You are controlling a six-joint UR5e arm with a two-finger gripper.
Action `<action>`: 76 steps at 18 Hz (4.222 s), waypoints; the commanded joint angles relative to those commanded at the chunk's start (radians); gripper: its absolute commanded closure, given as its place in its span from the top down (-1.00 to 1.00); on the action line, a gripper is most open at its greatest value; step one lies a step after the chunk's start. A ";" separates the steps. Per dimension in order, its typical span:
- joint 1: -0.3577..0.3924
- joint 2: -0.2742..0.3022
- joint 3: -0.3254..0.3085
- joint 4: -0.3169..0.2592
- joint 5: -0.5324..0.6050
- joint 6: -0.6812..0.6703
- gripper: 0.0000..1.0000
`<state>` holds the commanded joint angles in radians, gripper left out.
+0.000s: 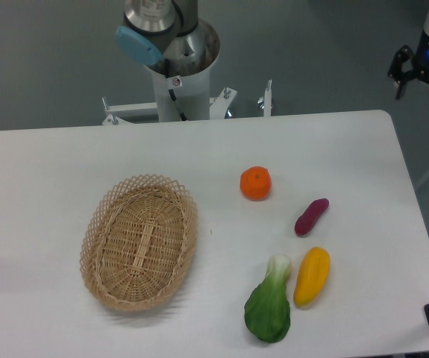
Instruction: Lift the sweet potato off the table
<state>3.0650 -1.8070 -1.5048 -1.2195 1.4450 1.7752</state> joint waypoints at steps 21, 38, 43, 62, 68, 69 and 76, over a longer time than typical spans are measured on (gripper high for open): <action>-0.304 -0.175 -0.161 0.308 0.006 -0.588 1.00; -0.331 -0.206 -0.311 0.423 0.063 -0.465 1.00; -0.341 -0.212 -0.318 0.426 0.069 -0.465 1.00; -0.354 -0.239 -0.324 0.482 0.109 -0.465 0.80; -0.354 -0.239 -0.319 0.486 0.110 -0.462 0.06; -0.354 -0.239 -0.319 0.486 0.110 -0.462 -0.05; -0.351 -0.230 -0.304 0.488 0.109 -0.439 -0.27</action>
<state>2.7136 -2.0372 -1.8086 -0.7317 1.5539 1.3361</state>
